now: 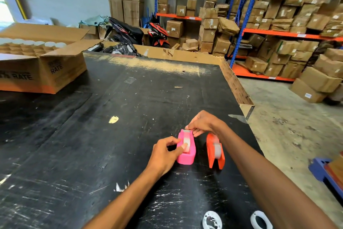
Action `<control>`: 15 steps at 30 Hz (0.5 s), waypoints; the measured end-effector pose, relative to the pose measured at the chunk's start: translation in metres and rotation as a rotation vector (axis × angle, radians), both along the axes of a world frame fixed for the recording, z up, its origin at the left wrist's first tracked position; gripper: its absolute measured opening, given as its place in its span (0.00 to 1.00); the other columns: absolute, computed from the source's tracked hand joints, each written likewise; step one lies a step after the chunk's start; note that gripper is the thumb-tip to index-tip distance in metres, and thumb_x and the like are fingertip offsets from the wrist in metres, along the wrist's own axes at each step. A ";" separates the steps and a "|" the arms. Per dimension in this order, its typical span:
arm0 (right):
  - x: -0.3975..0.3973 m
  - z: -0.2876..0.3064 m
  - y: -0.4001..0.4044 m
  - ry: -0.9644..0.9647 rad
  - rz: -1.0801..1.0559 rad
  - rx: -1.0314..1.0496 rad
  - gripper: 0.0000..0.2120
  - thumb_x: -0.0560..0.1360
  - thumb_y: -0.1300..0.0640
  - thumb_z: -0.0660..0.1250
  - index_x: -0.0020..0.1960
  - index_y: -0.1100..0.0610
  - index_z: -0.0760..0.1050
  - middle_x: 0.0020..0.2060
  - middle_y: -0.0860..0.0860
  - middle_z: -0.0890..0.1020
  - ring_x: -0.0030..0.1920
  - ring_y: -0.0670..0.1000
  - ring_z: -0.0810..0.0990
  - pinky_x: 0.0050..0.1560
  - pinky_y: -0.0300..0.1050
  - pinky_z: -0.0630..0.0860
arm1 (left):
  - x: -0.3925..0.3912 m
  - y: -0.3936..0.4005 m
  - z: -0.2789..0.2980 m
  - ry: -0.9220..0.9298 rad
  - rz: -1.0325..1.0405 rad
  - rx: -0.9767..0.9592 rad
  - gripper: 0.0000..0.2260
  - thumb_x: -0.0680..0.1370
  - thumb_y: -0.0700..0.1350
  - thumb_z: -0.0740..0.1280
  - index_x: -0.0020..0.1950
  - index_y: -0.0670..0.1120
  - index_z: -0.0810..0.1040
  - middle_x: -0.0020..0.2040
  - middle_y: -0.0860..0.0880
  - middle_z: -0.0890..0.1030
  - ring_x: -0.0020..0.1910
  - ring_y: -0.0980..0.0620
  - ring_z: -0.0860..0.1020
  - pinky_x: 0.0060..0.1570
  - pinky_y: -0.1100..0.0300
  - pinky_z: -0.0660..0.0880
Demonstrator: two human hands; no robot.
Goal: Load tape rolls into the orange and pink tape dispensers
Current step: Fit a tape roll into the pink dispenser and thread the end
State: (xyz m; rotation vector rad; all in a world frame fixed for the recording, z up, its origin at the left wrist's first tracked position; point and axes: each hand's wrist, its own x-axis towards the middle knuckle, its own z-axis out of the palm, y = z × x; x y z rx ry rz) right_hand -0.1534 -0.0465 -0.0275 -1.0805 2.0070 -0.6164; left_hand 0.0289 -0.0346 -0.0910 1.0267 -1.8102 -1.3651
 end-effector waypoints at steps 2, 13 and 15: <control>0.001 0.001 0.005 -0.005 -0.002 -0.018 0.11 0.73 0.65 0.69 0.53 0.70 0.79 0.36 0.58 0.82 0.34 0.49 0.80 0.39 0.38 0.81 | 0.000 0.003 0.001 0.008 0.004 0.006 0.11 0.72 0.46 0.74 0.51 0.43 0.85 0.53 0.48 0.86 0.56 0.54 0.81 0.62 0.60 0.73; 0.004 0.006 0.025 0.217 0.016 -0.176 0.04 0.72 0.61 0.69 0.43 0.61 0.83 0.33 0.54 0.82 0.34 0.50 0.81 0.41 0.43 0.83 | 0.003 0.011 0.010 -0.009 -0.049 0.021 0.13 0.73 0.45 0.73 0.57 0.45 0.83 0.56 0.50 0.85 0.56 0.56 0.81 0.59 0.68 0.74; 0.006 0.015 0.038 0.284 0.011 -0.261 0.04 0.72 0.60 0.69 0.40 0.57 0.82 0.32 0.52 0.82 0.35 0.52 0.81 0.41 0.46 0.83 | 0.005 0.014 0.015 -0.039 -0.030 -0.015 0.17 0.73 0.48 0.72 0.61 0.47 0.81 0.60 0.53 0.82 0.58 0.58 0.78 0.55 0.71 0.71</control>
